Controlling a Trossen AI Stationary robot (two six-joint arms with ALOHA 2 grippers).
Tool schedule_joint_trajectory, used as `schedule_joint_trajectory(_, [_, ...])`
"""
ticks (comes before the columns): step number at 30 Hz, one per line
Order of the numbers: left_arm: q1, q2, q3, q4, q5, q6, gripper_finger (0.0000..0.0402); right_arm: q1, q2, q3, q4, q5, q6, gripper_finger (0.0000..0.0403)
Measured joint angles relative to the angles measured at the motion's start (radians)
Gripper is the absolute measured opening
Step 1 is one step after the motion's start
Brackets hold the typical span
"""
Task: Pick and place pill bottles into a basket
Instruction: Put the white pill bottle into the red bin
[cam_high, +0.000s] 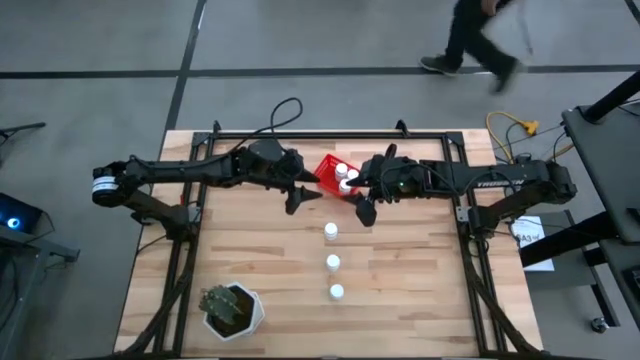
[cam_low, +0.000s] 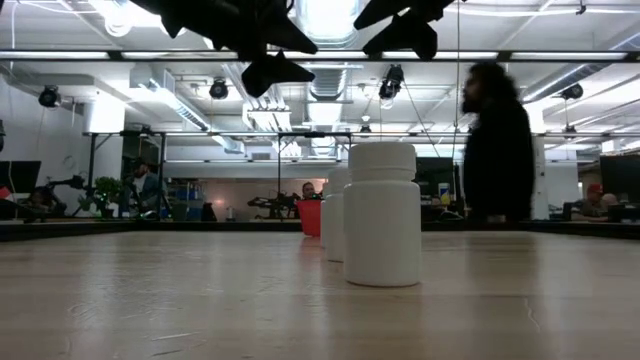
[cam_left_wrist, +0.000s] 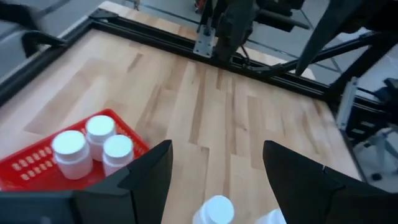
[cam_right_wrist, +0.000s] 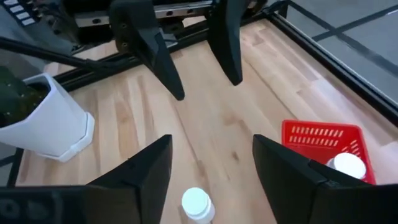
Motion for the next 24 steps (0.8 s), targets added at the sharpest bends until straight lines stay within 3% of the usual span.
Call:
schedule_joint_trajectory(10, [-0.001, -0.001, 0.004, -0.001, 0.034, -0.024, 0.0268, -0.003, 0.002, 0.0, -0.001, -0.029, 0.053, 0.0273])
schedule_joint_trajectory(17, [0.0, -0.001, 0.004, -0.001, 0.081, -0.024, 0.0297, -0.006, 0.002, 0.0, -0.001, -0.113, 0.026, 0.0294])
schedule_joint_trajectory(24, [-0.018, -0.001, 0.004, -0.012, 0.109, 0.131, 0.0297, -0.007, 0.002, -0.001, -0.028, -0.127, 0.015, 0.0294])
